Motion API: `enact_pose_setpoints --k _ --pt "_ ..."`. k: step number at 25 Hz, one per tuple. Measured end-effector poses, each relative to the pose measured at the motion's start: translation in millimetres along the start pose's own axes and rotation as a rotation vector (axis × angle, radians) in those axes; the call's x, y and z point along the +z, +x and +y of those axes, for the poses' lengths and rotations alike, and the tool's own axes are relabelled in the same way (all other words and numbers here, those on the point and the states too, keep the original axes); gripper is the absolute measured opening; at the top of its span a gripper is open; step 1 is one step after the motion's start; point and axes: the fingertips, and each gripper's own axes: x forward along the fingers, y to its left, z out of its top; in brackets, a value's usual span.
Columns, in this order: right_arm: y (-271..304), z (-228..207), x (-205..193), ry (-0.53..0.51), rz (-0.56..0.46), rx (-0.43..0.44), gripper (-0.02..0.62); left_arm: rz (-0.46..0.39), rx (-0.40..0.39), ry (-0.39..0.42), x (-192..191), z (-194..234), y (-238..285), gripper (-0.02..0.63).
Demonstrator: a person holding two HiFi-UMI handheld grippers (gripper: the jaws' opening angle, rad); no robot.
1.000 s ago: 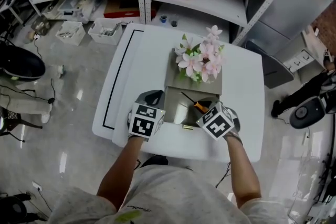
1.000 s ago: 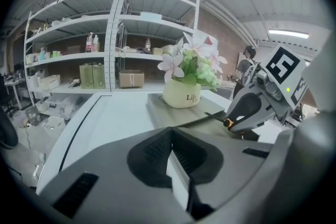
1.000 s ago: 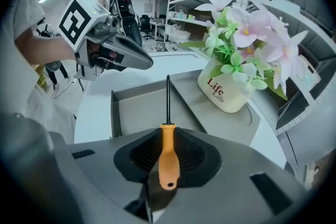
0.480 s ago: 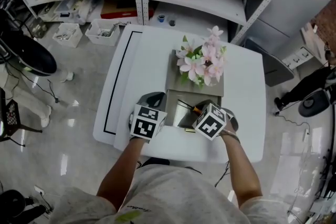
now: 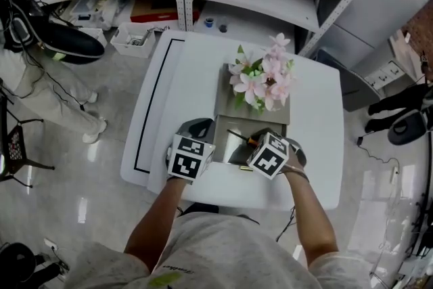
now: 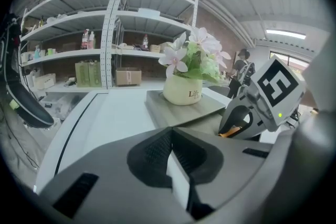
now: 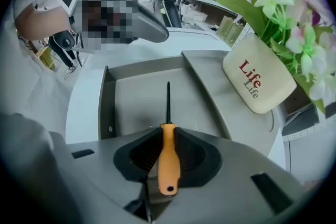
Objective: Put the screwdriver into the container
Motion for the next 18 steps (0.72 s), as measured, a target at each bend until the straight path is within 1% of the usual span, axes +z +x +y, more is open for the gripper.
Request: enact_pose_setpoints --k 3,6,11,13,16,18 --pt "0.3 0.0 0.0 0.01 -0.023 0.003 0.086 0.001 0.005 0.002 -0.7 -0.5 -0.8 0.003" --pt "-5.1 0.6 2.5 0.041 -0.072 0.013 0.088 0.004 0.003 0.008 -1.1 -4.7 -1.6 0.003" --pt "-26.3 -4.6 5.5 0.093 -0.165 -0.019 0.081 0.007 0.002 0.012 -1.3 -14.9 -3.4 0.003" --pt "-38.4 -7.3 4.4 0.144 -0.218 -0.029 0.074 -0.002 0.004 0.017 3.5 -20.4 -4.4 0.003" --pt "-64.7 -11.2 6.5 0.24 -0.33 -0.038 0.059 -0.021 0.009 0.018 12.7 -29.6 -8.3 0.003" --pt "-81.8 -12.8 4.5 0.281 -0.392 -0.053 0.05 -0.032 0.014 0.021 17.3 -36.6 -11.7 0.003"
